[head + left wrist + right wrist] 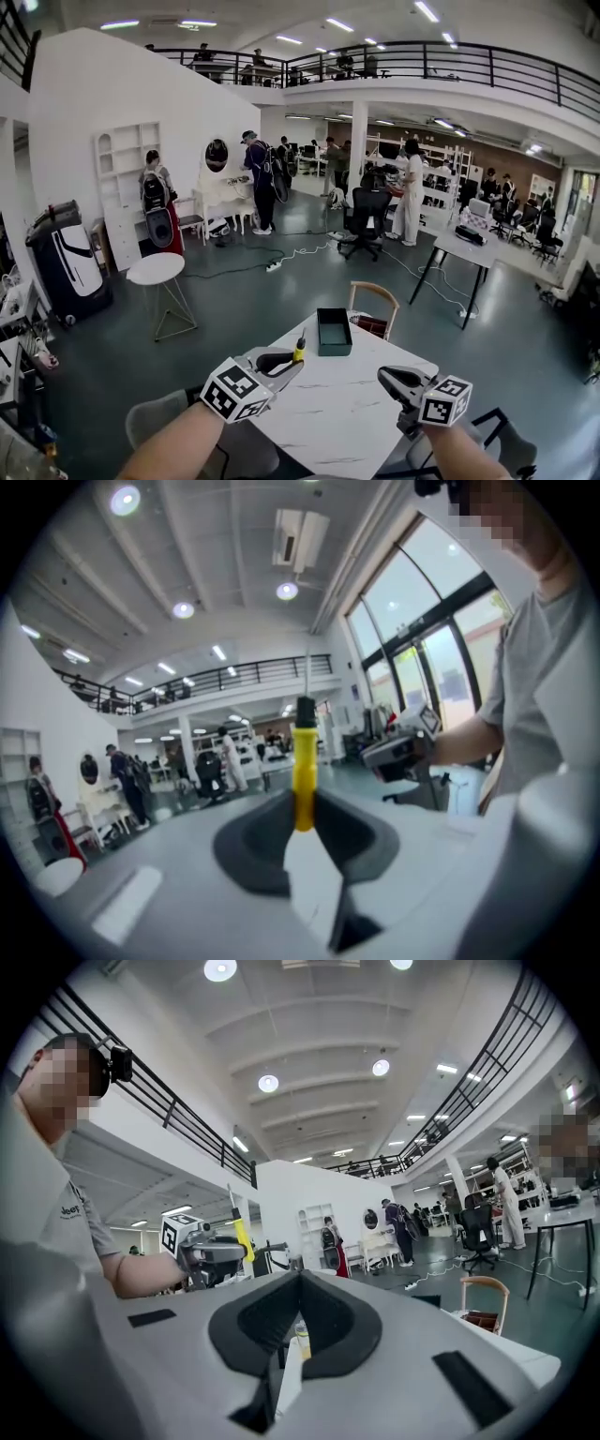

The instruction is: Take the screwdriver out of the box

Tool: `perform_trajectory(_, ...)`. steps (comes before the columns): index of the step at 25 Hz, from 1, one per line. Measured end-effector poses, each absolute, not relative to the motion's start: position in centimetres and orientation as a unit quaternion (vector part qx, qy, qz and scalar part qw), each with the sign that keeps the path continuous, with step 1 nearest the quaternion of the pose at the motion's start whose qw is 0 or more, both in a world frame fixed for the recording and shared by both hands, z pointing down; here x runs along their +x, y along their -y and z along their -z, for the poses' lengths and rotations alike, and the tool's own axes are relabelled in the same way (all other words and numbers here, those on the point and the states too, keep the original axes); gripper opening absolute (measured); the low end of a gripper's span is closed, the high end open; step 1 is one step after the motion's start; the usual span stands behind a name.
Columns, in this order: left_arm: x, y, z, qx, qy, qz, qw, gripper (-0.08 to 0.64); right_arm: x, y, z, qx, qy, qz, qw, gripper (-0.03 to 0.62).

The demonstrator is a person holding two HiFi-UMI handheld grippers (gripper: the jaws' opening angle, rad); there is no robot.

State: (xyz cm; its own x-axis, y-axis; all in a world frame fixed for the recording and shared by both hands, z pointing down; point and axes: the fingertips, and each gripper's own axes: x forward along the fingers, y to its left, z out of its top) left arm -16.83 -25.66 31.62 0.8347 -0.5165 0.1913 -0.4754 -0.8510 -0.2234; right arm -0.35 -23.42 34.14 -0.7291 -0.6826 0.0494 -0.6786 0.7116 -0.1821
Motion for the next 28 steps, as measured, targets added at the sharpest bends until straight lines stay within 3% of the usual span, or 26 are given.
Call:
perform_trajectory(18,-18.6,19.3,-27.7,-0.957,-0.283,0.065,0.027,0.068,0.1,19.7,-26.3,-0.360,-0.931,0.050,0.037,0.008)
perform_trajectory(28,-12.0,18.1,-27.3,-0.941,-0.334,0.060,0.011,0.068,6.3,20.5,-24.7,-0.328,-0.944,0.026,0.002,0.008)
